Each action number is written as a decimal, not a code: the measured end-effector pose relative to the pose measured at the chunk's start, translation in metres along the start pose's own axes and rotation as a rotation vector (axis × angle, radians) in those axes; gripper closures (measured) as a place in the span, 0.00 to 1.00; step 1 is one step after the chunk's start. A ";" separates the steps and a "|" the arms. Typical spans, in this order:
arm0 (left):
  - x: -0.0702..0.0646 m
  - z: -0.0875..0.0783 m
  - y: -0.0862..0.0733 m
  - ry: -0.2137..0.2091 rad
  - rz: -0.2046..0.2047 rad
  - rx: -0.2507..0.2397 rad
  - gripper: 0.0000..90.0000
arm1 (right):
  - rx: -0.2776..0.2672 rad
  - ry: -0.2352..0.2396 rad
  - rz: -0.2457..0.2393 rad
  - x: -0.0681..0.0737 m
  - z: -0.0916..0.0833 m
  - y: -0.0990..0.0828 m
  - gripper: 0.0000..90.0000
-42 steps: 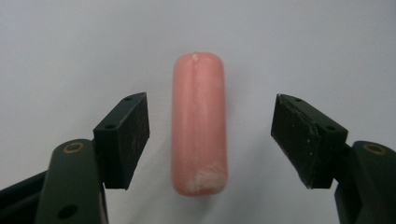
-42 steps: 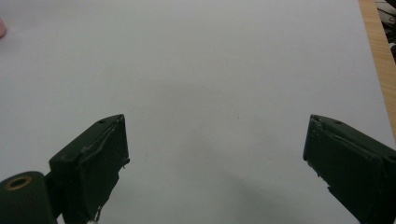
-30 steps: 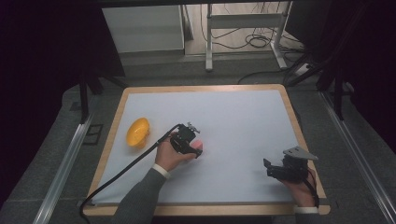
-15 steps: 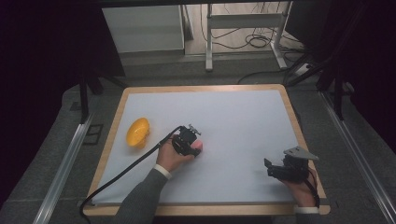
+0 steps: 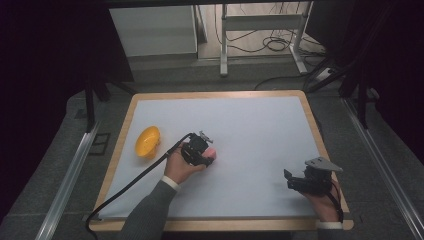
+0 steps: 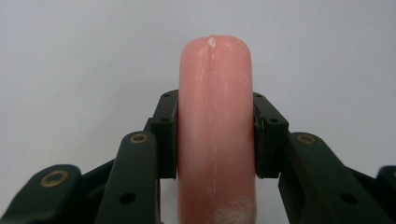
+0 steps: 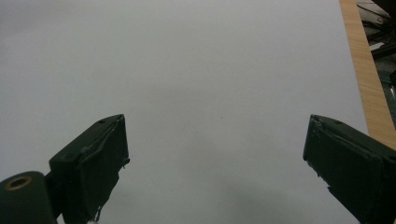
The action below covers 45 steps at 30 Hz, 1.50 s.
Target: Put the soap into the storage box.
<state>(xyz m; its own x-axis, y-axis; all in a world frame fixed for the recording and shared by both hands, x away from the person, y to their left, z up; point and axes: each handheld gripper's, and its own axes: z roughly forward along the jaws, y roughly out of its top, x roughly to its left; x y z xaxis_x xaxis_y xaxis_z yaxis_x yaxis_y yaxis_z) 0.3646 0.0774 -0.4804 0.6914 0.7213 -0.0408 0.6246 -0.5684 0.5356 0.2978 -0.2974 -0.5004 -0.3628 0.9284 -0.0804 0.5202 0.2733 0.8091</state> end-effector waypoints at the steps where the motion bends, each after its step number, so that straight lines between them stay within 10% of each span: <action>1: 0.001 -0.003 0.000 -0.002 -0.001 -0.006 0.67 | -0.001 0.002 0.000 0.000 0.000 0.000 0.07; 45: 0.023 -0.046 -0.016 0.038 -0.025 -0.081 0.67 | 0.008 0.001 -0.002 0.000 0.002 -0.001 0.07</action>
<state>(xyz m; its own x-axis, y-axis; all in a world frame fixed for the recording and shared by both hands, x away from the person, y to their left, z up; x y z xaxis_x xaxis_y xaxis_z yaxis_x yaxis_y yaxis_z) 0.3539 0.1216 -0.4509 0.6609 0.7501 -0.0241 0.6089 -0.5171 0.6016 0.2988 -0.2973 -0.5023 -0.3648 0.9275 -0.0817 0.5252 0.2774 0.8045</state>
